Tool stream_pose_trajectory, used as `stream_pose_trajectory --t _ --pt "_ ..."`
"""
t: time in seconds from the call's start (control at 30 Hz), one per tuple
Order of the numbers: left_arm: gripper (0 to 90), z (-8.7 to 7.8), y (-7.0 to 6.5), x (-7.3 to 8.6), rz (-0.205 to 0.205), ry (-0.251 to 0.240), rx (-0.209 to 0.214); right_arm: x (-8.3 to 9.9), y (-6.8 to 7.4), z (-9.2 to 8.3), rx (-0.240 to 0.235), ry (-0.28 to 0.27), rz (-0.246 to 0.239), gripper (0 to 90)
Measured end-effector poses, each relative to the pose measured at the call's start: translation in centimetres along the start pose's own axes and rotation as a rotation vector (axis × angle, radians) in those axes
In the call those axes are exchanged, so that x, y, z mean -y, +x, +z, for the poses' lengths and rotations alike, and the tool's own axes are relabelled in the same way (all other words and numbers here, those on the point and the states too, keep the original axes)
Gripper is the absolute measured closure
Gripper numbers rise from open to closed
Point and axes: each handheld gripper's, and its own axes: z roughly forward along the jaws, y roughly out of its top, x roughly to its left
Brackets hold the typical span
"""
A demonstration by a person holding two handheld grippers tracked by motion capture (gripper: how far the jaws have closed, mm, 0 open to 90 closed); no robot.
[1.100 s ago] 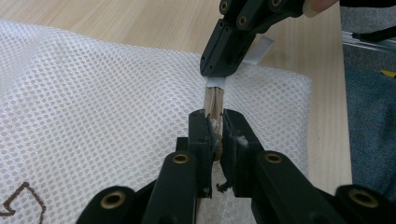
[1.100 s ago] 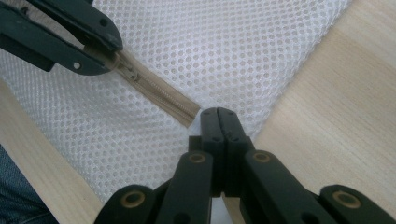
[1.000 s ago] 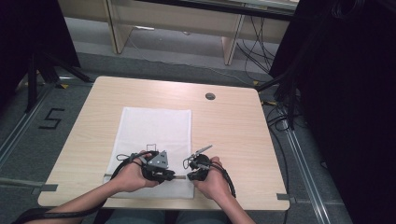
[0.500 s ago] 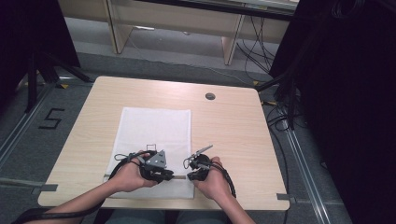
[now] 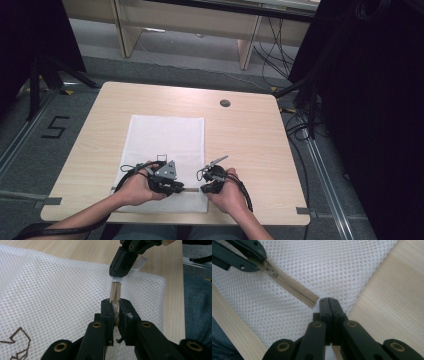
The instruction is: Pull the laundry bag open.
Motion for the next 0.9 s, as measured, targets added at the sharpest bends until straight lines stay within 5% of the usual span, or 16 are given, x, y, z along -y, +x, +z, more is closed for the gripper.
stream_pose_trajectory --t 0.9 --pt "81.9 -0.89 0.22 0.32 0.003 0.001 -0.004 0.03 -0.12 0.03 -0.001 -0.007 -0.012 90.0"
